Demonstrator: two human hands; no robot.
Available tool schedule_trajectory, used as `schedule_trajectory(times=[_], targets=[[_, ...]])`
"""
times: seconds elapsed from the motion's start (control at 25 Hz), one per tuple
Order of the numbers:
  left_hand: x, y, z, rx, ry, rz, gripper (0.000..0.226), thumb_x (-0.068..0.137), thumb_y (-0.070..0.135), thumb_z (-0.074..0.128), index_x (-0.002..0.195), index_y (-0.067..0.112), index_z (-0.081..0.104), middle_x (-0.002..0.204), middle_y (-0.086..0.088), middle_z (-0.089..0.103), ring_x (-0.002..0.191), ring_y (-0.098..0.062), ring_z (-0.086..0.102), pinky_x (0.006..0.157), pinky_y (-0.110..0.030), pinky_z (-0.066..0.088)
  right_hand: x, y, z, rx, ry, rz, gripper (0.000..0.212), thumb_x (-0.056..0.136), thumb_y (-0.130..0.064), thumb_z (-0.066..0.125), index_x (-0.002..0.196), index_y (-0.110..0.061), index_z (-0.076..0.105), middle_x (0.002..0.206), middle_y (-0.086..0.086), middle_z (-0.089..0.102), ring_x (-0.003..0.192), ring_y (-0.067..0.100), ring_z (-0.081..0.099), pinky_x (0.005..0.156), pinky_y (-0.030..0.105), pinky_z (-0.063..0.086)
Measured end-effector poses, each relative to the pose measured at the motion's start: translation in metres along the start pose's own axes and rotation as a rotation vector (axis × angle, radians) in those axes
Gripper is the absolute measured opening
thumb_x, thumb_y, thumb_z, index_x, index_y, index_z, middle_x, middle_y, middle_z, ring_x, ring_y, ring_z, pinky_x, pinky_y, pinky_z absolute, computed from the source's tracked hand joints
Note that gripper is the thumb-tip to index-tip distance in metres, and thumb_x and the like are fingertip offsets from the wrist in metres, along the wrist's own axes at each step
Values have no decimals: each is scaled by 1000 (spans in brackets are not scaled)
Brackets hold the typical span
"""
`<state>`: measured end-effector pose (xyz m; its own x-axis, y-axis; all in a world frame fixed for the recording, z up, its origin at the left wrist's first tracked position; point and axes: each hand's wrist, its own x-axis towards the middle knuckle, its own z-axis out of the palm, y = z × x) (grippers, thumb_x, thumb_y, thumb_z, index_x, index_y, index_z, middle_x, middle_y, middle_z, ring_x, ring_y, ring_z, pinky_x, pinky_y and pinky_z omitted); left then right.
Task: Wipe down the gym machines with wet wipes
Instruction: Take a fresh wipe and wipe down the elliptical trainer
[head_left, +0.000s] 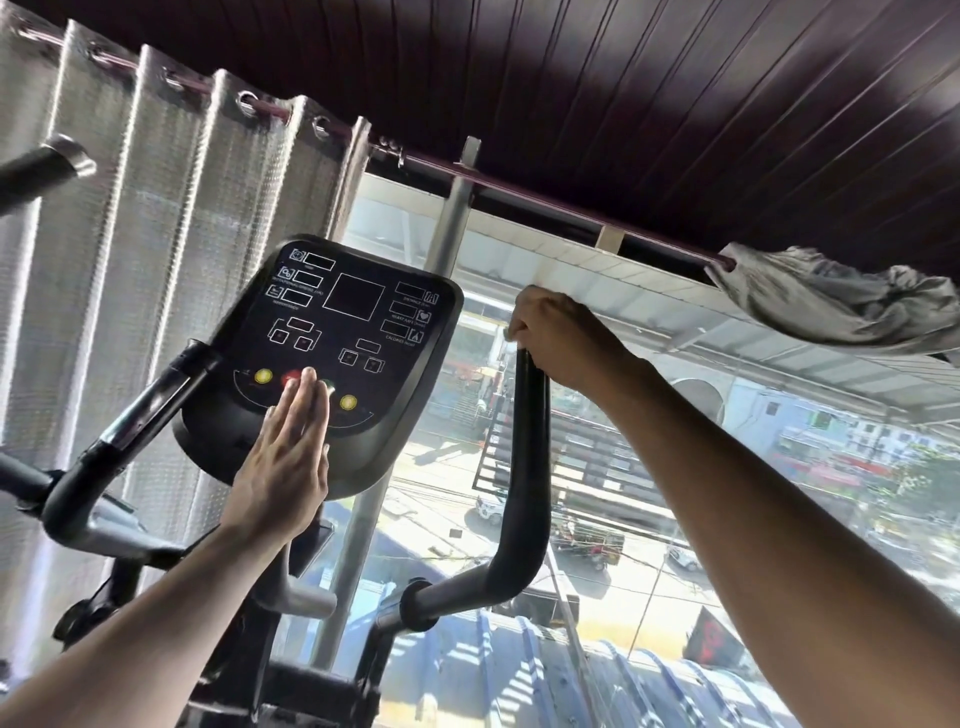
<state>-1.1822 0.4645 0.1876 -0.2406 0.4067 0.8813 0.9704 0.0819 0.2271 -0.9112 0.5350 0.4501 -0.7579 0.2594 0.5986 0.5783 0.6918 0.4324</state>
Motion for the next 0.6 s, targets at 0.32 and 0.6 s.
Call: schedule_trajectory(times=[0.32, 0.6], targets=[[-3, 7, 0, 66, 2, 11, 91, 87, -20, 56, 162, 3, 12, 172, -16, 2, 160, -29, 1, 126, -49, 24, -167, -92, 25, 218, 32, -54, 41, 75, 2, 82, 112, -8, 68, 107, 2, 53, 93, 18, 58, 64, 32, 59], [-1, 7, 1, 67, -4, -21, 84, 91, -17, 55, 162, 3, 15, 172, -17, 5, 160, -31, 5, 126, -48, 26, -146, -70, 28, 370, 244, 52, 19, 94, -1, 68, 113, -2, 68, 104, 6, 55, 89, 24, 65, 74, 42, 60]])
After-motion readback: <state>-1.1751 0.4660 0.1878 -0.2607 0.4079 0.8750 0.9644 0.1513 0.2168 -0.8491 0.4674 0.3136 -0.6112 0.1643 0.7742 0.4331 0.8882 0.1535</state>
